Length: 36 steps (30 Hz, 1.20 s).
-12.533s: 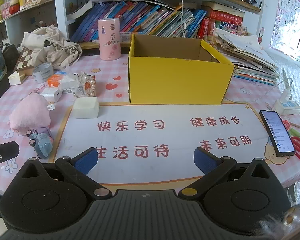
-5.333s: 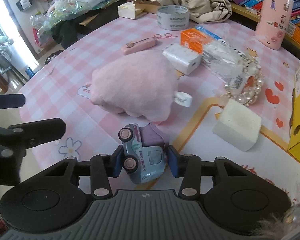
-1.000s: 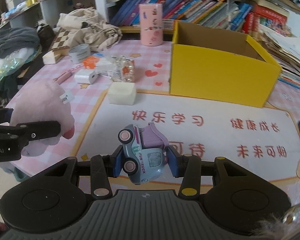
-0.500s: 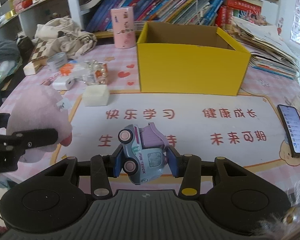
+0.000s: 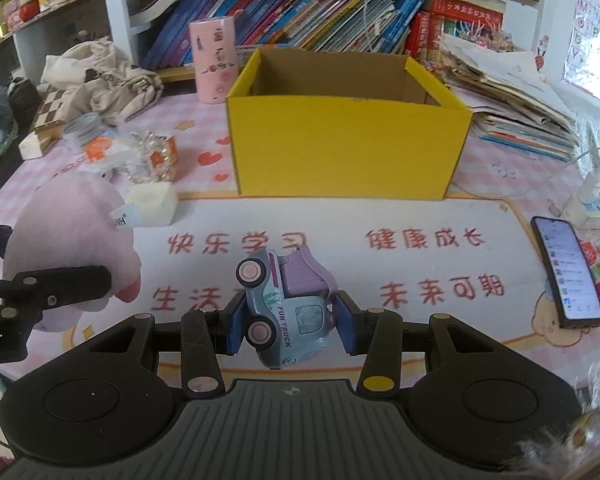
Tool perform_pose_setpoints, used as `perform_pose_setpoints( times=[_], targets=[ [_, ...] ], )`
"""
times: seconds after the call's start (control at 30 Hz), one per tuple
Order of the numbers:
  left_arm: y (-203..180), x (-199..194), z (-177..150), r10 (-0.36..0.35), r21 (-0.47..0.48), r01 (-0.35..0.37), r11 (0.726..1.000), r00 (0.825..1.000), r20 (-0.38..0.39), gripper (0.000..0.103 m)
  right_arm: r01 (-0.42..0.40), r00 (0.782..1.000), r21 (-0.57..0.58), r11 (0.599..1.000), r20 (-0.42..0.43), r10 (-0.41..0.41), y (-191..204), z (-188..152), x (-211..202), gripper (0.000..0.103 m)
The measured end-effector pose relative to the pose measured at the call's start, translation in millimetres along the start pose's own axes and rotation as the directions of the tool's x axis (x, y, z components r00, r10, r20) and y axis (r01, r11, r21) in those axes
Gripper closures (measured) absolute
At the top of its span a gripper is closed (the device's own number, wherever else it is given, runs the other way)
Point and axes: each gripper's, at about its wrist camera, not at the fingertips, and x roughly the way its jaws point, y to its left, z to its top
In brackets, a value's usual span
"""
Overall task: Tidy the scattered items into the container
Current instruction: 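Lift and carry the pig and truck toward the yellow box with both grippers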
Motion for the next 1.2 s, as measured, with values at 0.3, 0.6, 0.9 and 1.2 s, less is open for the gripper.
perform_pose_setpoints(
  times=[0.3,0.6,0.9,1.2],
  targets=[
    [-17.8,14.0,26.2,-0.016,0.019,0.016,1.000,0.999,0.037,0.041,0.006,0.998,-0.039,0.999,0.065,-0.004,-20.8,24.7,0.9,0.061],
    [-40.9,26.7,60.7,-0.019,0.065,0.012,0.998,0.994,0.108,0.041,-0.025,0.987,-0.154,0.988,0.152,0.049,-33.9,65.4,-3.3,0.061],
    [-54.6,30.3,97.4,0.027,0.044,-0.036,0.998,0.981,0.193,0.041,-0.095,0.968,-0.180,0.979,0.215,0.133,-59.9,105.2,-3.3,0.061],
    [-61.4,54.8,135.1,0.073,0.038,-0.083,0.996,0.975,0.210,0.041,-0.159,0.947,-0.186,0.970,0.250,0.203,-90.2,140.9,18.3,0.061]
  ],
)
